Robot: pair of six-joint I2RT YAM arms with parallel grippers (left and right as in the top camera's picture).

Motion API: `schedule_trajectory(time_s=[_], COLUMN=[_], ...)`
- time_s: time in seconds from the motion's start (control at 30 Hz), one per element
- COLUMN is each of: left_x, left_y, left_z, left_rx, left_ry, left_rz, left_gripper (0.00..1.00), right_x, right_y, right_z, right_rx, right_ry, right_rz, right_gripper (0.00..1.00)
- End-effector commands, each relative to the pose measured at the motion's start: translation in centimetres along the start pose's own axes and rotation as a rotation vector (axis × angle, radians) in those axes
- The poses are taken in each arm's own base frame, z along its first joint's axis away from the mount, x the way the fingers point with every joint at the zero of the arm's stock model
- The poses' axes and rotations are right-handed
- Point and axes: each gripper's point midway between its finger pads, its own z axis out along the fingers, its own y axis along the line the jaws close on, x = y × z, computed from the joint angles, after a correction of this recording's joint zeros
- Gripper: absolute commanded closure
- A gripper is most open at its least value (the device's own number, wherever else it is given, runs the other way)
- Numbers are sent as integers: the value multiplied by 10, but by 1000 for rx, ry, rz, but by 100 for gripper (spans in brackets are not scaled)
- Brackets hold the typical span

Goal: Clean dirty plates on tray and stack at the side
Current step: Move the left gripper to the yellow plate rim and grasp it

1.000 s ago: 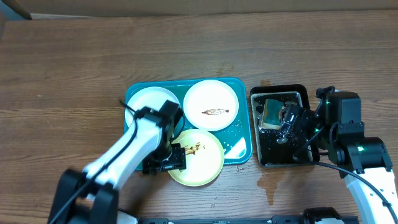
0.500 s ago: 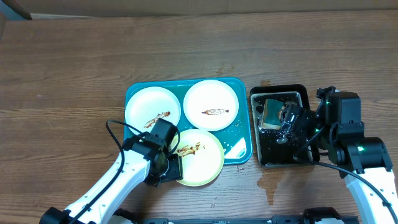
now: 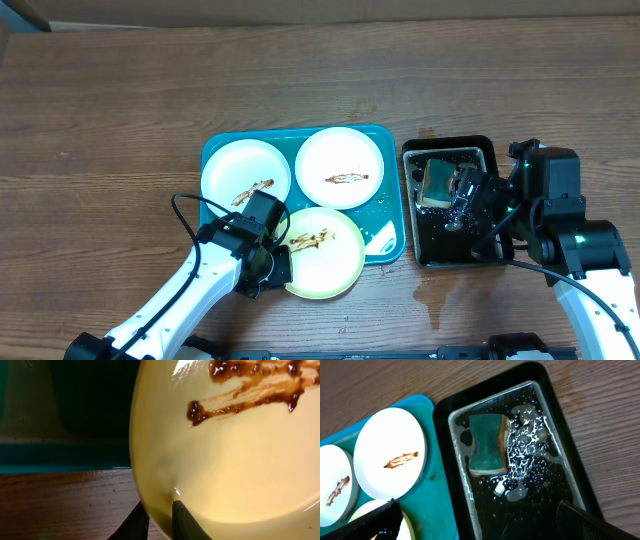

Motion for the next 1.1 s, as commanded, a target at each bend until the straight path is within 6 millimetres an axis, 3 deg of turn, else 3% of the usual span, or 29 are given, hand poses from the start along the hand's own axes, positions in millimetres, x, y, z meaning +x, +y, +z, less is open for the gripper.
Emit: schedule_trajectory(time_s=[0.0, 0.1, 0.7, 1.0, 1.07], left_x=[-5, -10, -62, -62, -60], left_y=[0, -1, -9, -9, -6], left_z=[0, -2, -30, -23, -18], left_rx=[-12, -13, -39, -52, -65], left_ry=[-22, -40, -237, -219, -195], left_rz=[11, 41, 97, 136, 133], left_gripper=[85, 94, 96, 96, 96], right_x=[-10, -10, -10, -12, -14], right_y=[5, 5, 5, 6, 8], right_z=[-8, -8, -8, -8, -8], right_rx=[-8, -8, -8, -12, -18], right_ry=[-36, -36, -36, -44, -53], right_rz=[-10, -10, -10, -12, -30], right_gripper=[0, 0, 0, 0, 4])
